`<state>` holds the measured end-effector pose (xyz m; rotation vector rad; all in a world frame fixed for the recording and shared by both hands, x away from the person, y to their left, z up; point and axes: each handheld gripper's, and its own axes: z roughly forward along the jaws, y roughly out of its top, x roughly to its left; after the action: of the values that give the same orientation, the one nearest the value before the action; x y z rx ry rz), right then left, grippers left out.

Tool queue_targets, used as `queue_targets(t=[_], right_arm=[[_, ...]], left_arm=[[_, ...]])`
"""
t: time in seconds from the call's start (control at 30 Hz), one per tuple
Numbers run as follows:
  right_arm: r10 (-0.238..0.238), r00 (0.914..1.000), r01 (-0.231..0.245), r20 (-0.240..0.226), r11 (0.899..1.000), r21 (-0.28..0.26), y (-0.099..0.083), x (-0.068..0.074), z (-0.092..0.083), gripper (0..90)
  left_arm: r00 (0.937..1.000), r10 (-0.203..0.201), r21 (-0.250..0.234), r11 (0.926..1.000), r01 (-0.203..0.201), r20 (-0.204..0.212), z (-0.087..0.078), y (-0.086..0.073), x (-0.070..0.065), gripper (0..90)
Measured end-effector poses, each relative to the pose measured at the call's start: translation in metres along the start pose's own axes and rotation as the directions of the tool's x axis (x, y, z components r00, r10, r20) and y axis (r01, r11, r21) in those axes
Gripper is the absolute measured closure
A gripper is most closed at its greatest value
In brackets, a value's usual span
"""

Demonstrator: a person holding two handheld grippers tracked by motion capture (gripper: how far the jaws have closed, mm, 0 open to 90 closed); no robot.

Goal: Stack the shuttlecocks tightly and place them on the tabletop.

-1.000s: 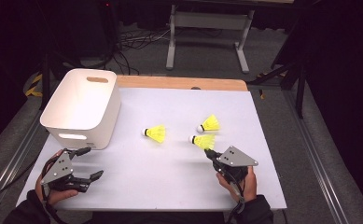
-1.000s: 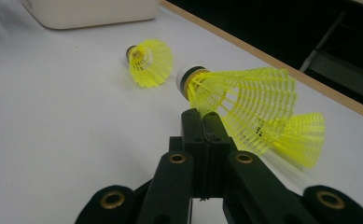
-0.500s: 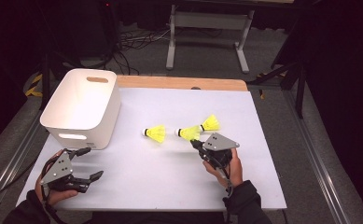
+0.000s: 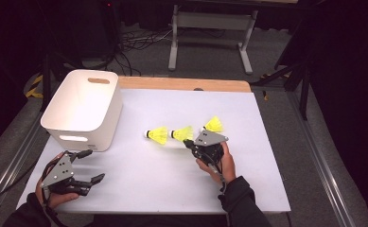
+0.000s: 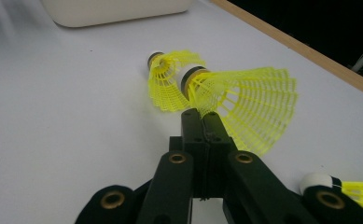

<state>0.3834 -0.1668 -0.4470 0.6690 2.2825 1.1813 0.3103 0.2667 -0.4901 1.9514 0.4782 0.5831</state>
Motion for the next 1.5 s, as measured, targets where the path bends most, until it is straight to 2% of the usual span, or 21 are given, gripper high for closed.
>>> queue_targets(t=[0.23,0.33,0.57,0.73,0.83,1.2,1.33,1.5], right_arm=[[-0.004,0.9994,0.006,-0.034,0.999,0.044,0.006,0.003,0.021,90.0],[-0.004,0.9996,0.007,-0.029,0.997,0.080,0.007,0.003,0.031,90.0],[0.021,0.9991,-0.017,-0.038,0.995,0.103,0.009,0.001,0.046,90.0],[0.031,0.9982,-0.025,-0.051,0.994,0.104,0.012,0.002,0.054,90.0],[0.041,0.9971,-0.034,-0.065,0.994,0.104,0.014,0.002,0.059,90.0],[0.046,0.9953,-0.037,-0.086,0.994,0.106,0.019,0.006,0.074,90.0],[0.050,0.9950,-0.041,-0.086,0.993,0.109,0.019,0.008,0.076,89.6],[0.060,0.9955,-0.051,-0.074,0.992,0.118,0.017,0.008,0.077,84.3]], left_arm=[[1.0000,0.001,0.002,1.0000,-0.001,0.005,0.001,0.000,-0.001,12.4],[0.9999,0.006,0.002,1.0000,-0.006,0.010,0.002,0.001,-0.002,12.3],[0.9996,0.005,-0.003,1.0000,-0.005,0.029,0.003,0.000,-0.002,12.4],[0.9994,0.019,0.006,0.9998,-0.019,0.030,0.004,0.001,-0.003,12.4],[0.9995,0.009,0.002,1.0000,-0.009,0.032,0.003,0.000,-0.003,12.4],[0.9992,0.012,0.007,0.9999,-0.013,0.038,0.004,0.000,-0.002,12.5],[0.9992,0.013,0.010,0.9999,-0.013,0.038,0.004,0.000,-0.003,12.6],[0.9991,0.016,0.008,0.9998,-0.016,0.039,0.004,0.000,-0.003,12.7]])
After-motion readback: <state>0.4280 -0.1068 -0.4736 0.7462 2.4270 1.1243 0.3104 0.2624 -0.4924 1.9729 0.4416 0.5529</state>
